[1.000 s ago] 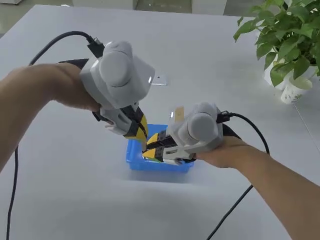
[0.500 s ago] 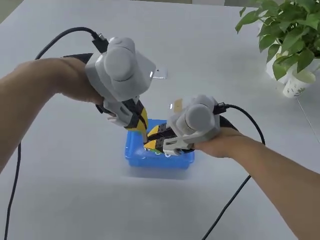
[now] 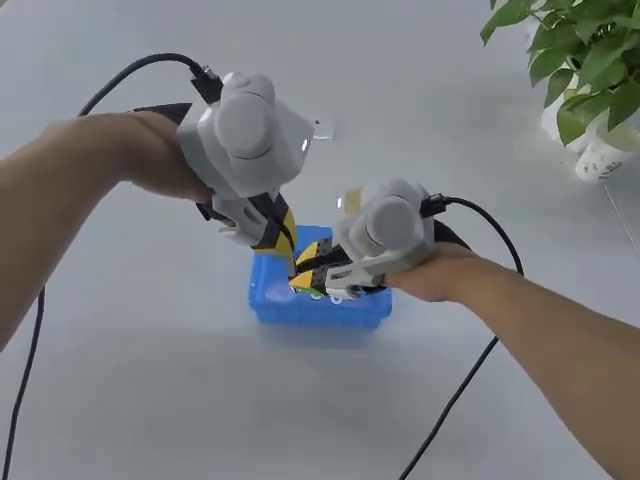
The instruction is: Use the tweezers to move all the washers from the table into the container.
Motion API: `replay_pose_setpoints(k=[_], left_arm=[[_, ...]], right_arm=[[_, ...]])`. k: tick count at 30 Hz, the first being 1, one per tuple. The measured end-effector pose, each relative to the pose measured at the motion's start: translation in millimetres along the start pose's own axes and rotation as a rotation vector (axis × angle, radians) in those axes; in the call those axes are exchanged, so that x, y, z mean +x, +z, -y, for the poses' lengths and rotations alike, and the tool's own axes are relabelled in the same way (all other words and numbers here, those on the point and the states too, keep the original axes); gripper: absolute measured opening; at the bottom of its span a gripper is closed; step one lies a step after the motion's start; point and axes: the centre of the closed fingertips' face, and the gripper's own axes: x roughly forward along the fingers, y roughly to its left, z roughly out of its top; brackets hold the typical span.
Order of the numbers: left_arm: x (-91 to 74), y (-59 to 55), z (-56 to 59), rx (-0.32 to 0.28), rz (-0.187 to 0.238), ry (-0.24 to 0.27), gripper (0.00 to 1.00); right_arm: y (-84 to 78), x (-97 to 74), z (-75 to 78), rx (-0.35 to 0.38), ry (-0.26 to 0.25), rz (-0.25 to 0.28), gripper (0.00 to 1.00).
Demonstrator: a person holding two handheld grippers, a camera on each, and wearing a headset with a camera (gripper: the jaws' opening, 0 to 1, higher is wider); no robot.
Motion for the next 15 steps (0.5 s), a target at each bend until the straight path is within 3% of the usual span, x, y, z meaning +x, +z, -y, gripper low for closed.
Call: replay_pose_setpoints(k=[15], left_arm=[[13.9,-7.2,-1.6,-0.009,0.001,-0.018,0.05]], right_arm=[[-12.5,10.6,-0.5,0.015,0.030,-0.026,0.10]])
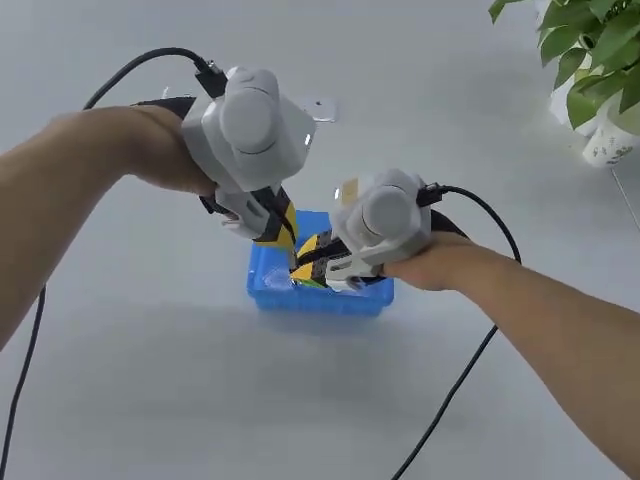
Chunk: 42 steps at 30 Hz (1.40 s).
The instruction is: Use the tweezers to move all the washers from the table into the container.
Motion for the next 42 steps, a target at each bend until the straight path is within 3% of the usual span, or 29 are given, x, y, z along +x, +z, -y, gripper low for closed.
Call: replay_pose_setpoints(k=[42], left_arm=[[0.6,1.3,3.0,0.008,-0.018,0.001,0.05]], right_arm=[[-1.2,-0.6,-2.9,-0.020,0.008,-0.015,0.10]])
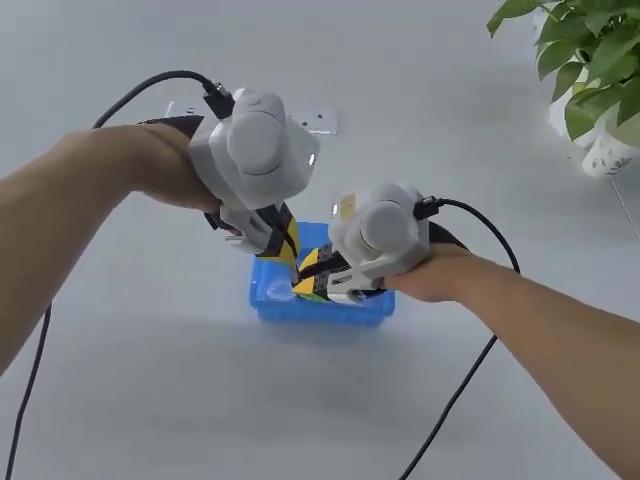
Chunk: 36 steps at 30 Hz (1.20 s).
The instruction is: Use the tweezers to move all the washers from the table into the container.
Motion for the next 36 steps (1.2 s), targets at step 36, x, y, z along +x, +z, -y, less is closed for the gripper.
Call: replay_pose_setpoints(k=[36], left_arm=[[-25.0,11.0,10.1,0.013,-0.016,0.027,0.05]], right_arm=[[19.9,-19.3,-7.3,-0.028,-0.043,0.034,0.11]])
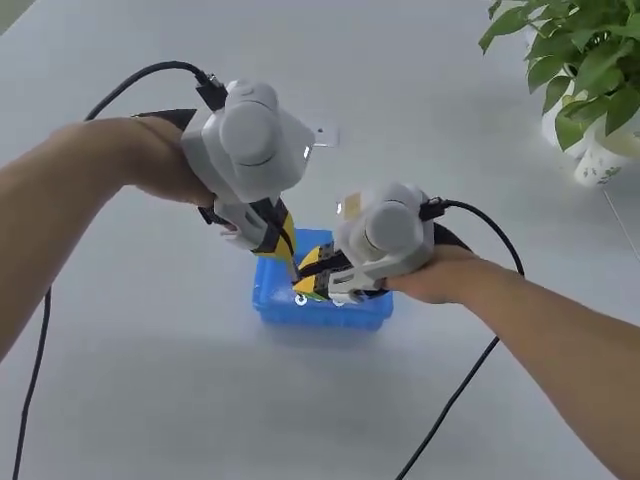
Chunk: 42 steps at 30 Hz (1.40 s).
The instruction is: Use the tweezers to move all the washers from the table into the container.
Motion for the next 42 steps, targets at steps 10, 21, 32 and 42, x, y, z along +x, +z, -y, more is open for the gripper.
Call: replay_pose_setpoints(k=[10,21,32,42], left_arm=[[-12.6,10.7,10.2,0.009,-0.012,-0.001,0.05],[-20.0,21.3,25.1,0.015,-0.020,0.002,0.05],[-17.1,28.3,41.3,0.011,-0.013,-0.009,0.05],[-7.7,29.1,62.5,-0.003,0.010,-0.033,0.05]], right_arm=[[11.9,-11.0,-9.8,-0.017,-0.018,0.008,0.11],[19.7,-23.0,-23.5,-0.006,-0.046,0.027,0.12],[16.1,-28.8,-42.3,0.029,-0.060,0.046,0.10],[6.7,-29.9,-67.5,0.034,-0.044,0.040,0.08]])
